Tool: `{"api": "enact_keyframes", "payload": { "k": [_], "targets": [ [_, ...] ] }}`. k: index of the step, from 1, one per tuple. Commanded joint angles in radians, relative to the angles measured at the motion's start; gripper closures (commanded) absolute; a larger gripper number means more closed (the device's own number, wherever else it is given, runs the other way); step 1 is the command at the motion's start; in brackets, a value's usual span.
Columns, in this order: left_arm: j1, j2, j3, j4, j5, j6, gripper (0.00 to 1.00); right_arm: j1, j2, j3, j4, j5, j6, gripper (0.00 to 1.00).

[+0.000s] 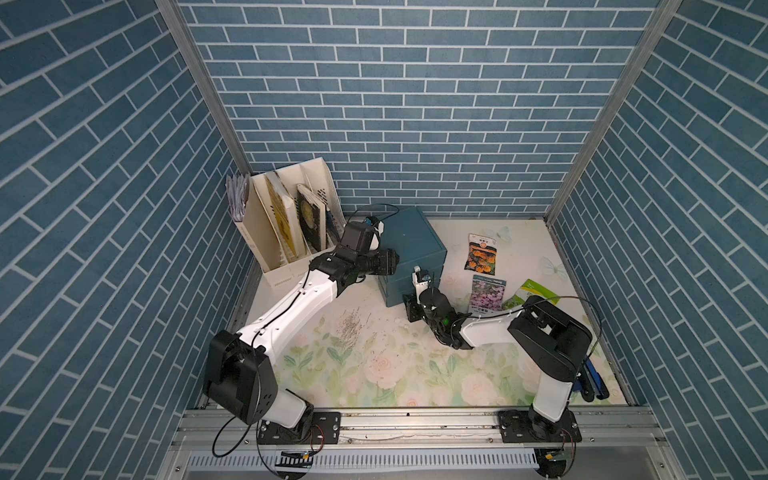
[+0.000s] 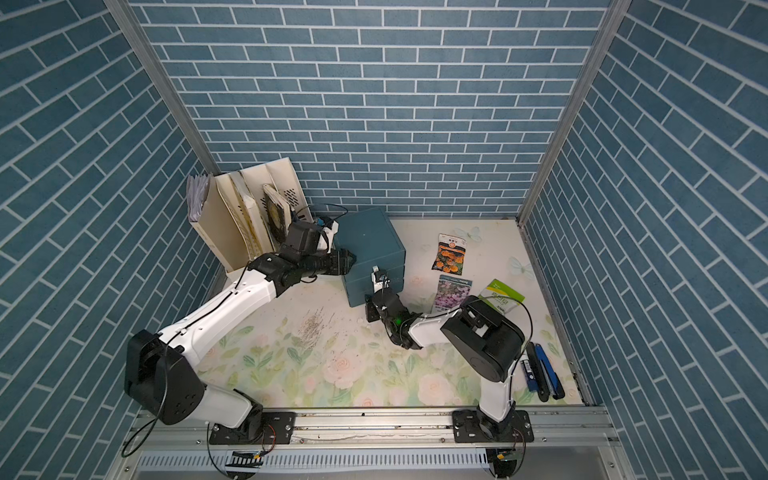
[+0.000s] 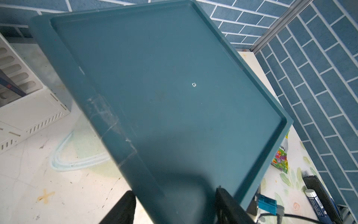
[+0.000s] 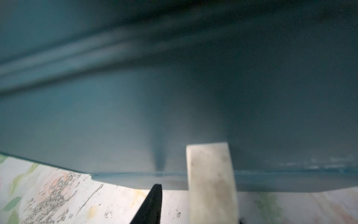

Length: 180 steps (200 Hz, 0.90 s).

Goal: Take the seed bags out of the drawer
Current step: Close the drawer in the storage box, then reset both arms

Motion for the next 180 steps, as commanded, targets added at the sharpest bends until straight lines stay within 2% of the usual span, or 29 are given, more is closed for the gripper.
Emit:
{"api": "enact_keyframes", "payload": {
  "k": [1, 50, 119, 180],
  "targets": [
    [-0.003, 0.058, -0.034, -0.155, -0.013, 0.042, 0.31, -0.007, 0.004, 0.014, 0.039, 0.024, 0.007, 0.58],
    [-0.003, 0.047, -0.033, -0.148, -0.026, 0.03, 0.31, -0.007, -0.068, -0.023, -0.058, -0.005, -0.009, 0.56],
    [-0.003, 0.046, -0.008, -0.138, -0.057, 0.009, 0.27, -0.013, -0.288, -0.123, -0.176, -0.051, -0.016, 0.32],
    [-0.003, 0.04, 0.021, -0.127, -0.088, -0.011, 0.17, -0.092, -0.473, -0.145, -0.347, -0.101, -0.031, 0.21]
  ]
}}
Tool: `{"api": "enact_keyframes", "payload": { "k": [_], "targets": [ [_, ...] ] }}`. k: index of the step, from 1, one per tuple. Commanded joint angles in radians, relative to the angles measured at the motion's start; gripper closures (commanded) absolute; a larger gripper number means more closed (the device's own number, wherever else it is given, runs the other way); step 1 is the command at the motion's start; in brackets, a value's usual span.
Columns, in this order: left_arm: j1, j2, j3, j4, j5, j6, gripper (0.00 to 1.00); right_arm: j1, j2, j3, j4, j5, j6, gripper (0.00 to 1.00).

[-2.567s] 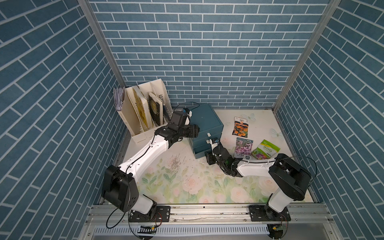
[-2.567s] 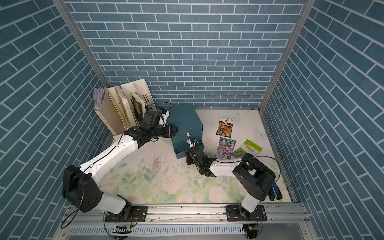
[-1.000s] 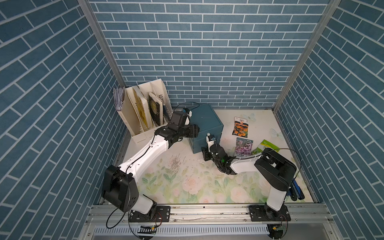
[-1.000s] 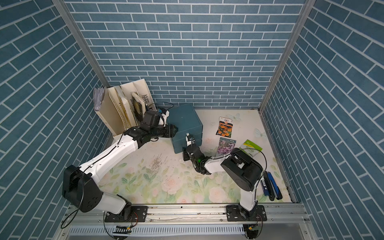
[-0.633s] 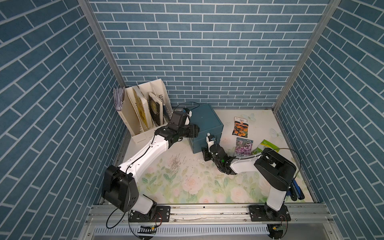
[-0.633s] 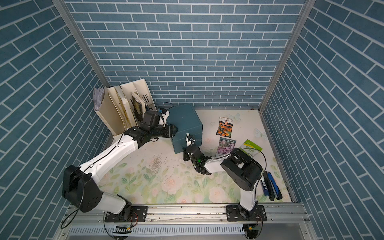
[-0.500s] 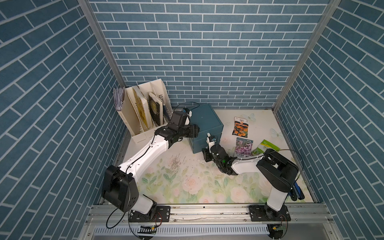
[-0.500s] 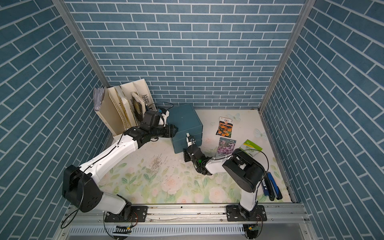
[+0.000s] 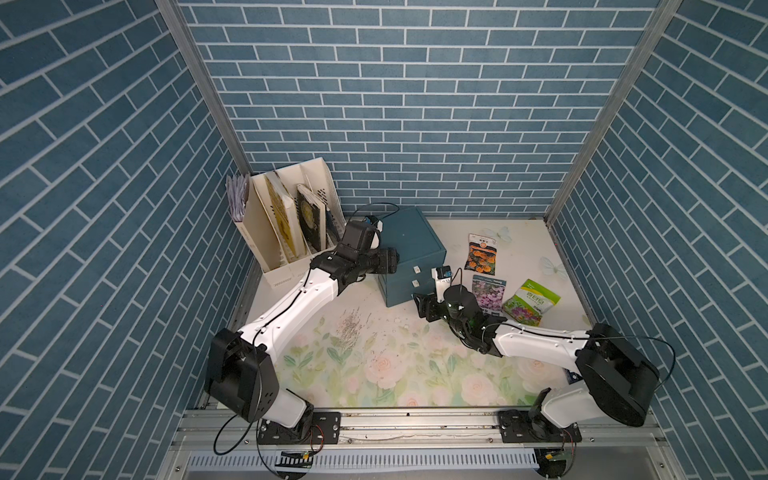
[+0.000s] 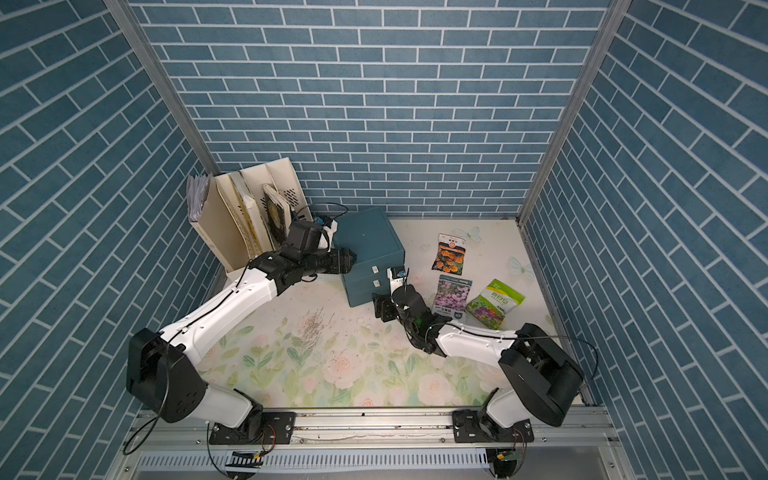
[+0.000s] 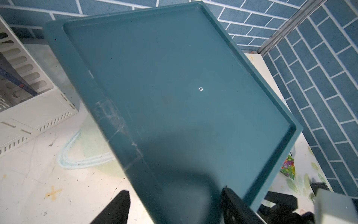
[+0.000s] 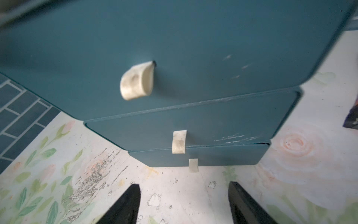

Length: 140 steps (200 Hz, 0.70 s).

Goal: Take the seed bags out of the drawer
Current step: Reset both arms

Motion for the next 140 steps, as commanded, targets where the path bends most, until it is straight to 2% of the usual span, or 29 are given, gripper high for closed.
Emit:
{"api": "enact_keyframes", "payload": {
  "k": [1, 59, 91, 140],
  "targets": [
    [-0.002, 0.029, 0.001, -0.11, -0.045, 0.003, 0.17, -0.039, -0.064, -0.017, -0.108, -0.04, -0.03, 0.21],
    [-0.002, 0.012, 0.064, -0.113, -0.076, -0.004, 0.0, -0.165, -0.209, -0.047, -0.24, -0.107, -0.068, 0.08],
    [-0.003, -0.022, 0.083, -0.101, -0.097, -0.009, 0.0, -0.233, -0.269, -0.064, -0.293, -0.145, -0.089, 0.01],
    [-0.003, -0.133, 0.051, -0.066, -0.162, -0.018, 0.0, -0.355, -0.326, -0.074, -0.341, -0.192, -0.108, 0.0]
  ]
}}
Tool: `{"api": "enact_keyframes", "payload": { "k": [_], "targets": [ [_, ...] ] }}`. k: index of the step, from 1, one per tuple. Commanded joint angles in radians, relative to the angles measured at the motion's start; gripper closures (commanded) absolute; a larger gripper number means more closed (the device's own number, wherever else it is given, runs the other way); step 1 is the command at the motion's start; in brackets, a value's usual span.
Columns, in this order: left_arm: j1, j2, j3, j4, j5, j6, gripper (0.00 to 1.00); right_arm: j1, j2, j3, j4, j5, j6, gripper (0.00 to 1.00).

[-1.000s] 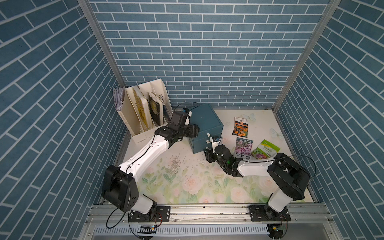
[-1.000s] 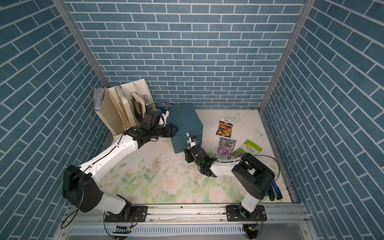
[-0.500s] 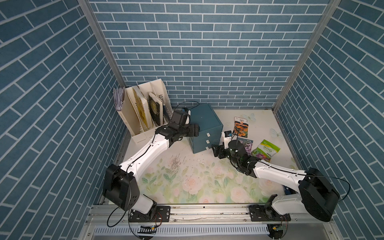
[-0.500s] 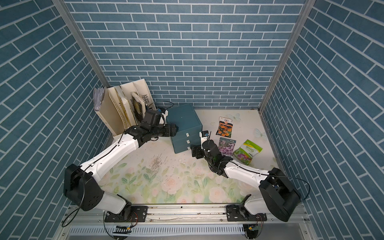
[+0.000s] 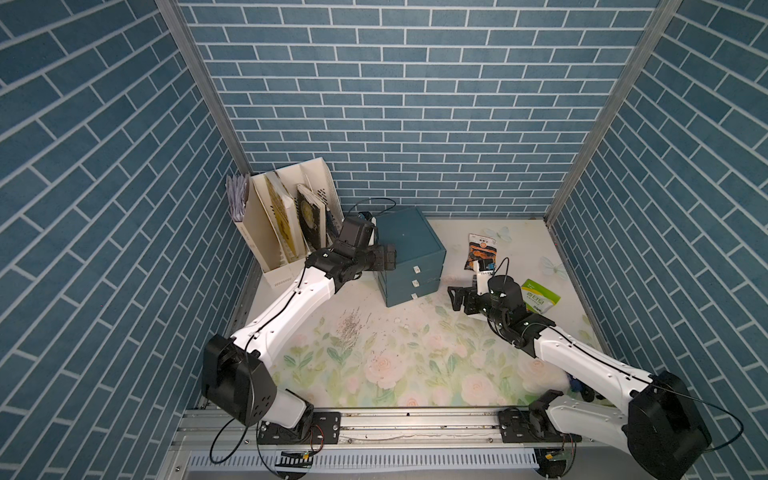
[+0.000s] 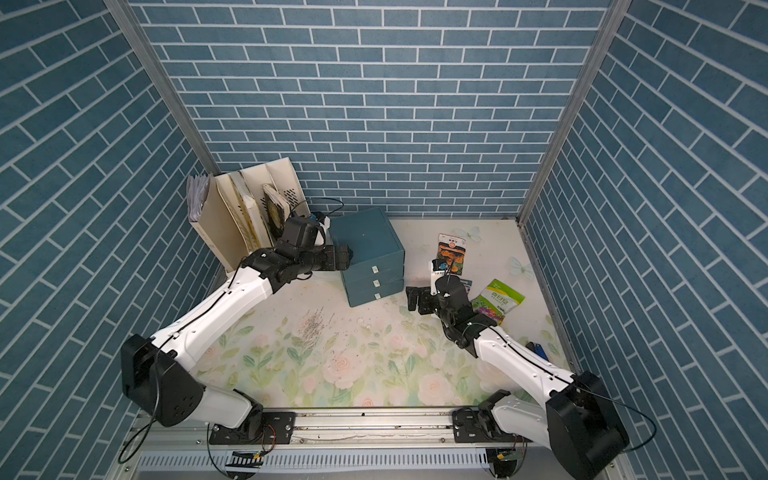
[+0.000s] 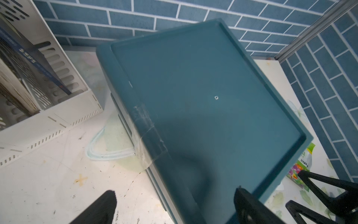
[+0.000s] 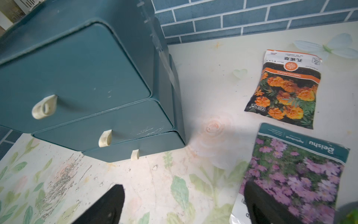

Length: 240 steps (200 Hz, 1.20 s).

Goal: Take the seed bags out of the drawer
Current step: Reset both arms

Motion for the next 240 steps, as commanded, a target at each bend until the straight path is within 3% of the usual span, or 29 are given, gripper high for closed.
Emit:
{"api": "enact_keyframes", "payload": {
  "k": [1, 129, 240],
  "targets": [
    [-0.003, -0.086, -0.006, 0.022, -0.058, -0.003, 0.0, -0.056, -0.031, -0.006, -0.05, -0.044, -0.041, 0.0],
    [0.032, -0.348, -0.325, 0.2, -0.293, 0.1, 0.0, -0.478, 0.071, 0.084, -0.039, -0.062, -0.154, 0.0],
    [0.18, -0.376, -0.531, 0.435, -0.321, 0.167, 0.0, -0.561, 0.192, 0.005, 0.196, 0.134, -0.211, 0.0]
  ]
}}
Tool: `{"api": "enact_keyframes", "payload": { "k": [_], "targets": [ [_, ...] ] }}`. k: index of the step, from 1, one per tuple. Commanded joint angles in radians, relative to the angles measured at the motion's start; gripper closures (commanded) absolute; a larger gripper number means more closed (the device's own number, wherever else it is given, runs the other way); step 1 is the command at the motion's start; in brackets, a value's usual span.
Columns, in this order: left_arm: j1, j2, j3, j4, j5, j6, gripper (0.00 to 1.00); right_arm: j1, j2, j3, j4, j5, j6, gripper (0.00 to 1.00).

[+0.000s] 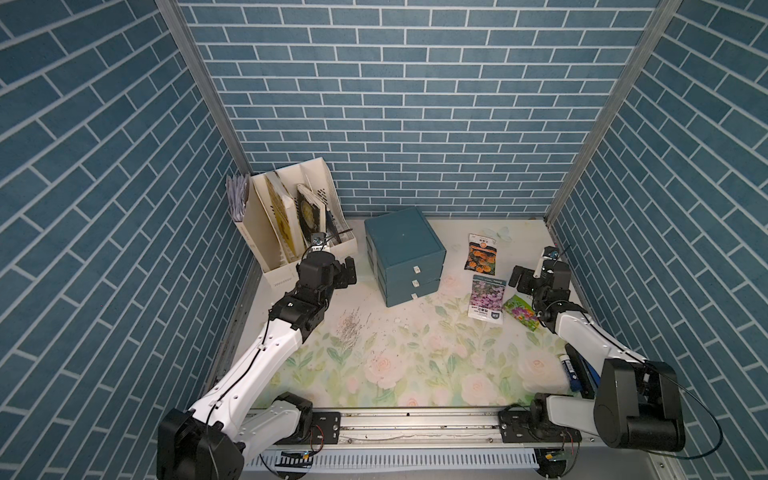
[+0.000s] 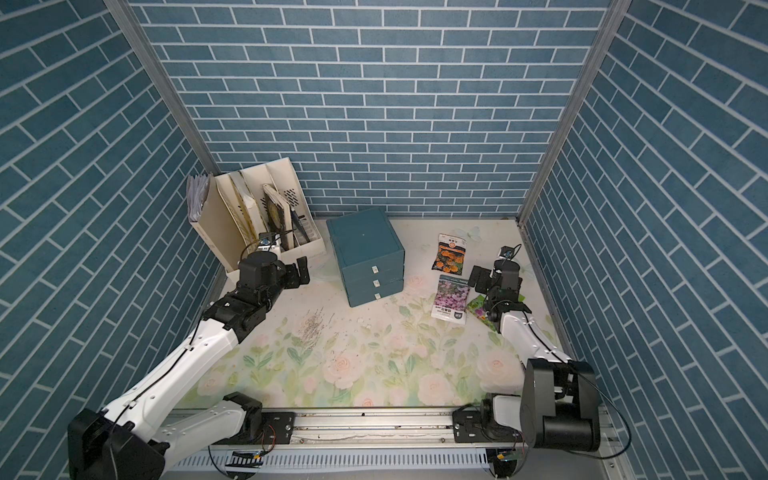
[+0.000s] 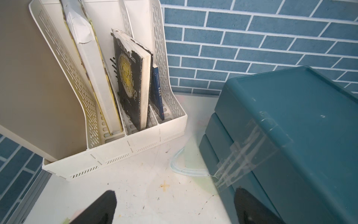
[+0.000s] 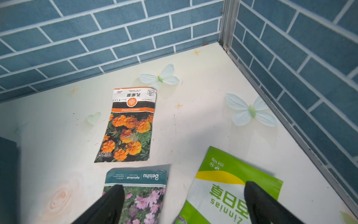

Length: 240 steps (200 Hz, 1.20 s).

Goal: Take the seed bags out of the drawer
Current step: Reset both arms

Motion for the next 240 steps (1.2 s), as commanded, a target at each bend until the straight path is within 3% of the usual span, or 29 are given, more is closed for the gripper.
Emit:
{"api": "enact_keyframes", "payload": {
  "k": [1, 80, 179, 240],
  "targets": [
    [0.037, -0.001, -0.036, 0.096, -0.015, 0.029, 0.0, -0.007, 0.029, -0.027, 0.083, 0.055, -0.045, 0.0],
    [0.162, 0.101, -0.266, 0.487, -0.04, 0.11, 0.0, -0.007, 0.093, -0.084, 0.264, 0.083, -0.09, 0.0],
    [0.19, 0.315, -0.391, 0.867, -0.053, 0.179, 0.0, -0.007, 0.106, -0.166, 0.463, 0.067, -0.122, 0.0],
    [0.23, 0.338, -0.489, 1.053, -0.017, 0.202, 0.01, -0.007, 0.109, -0.227, 0.61, 0.076, -0.142, 0.0]
  ]
}}
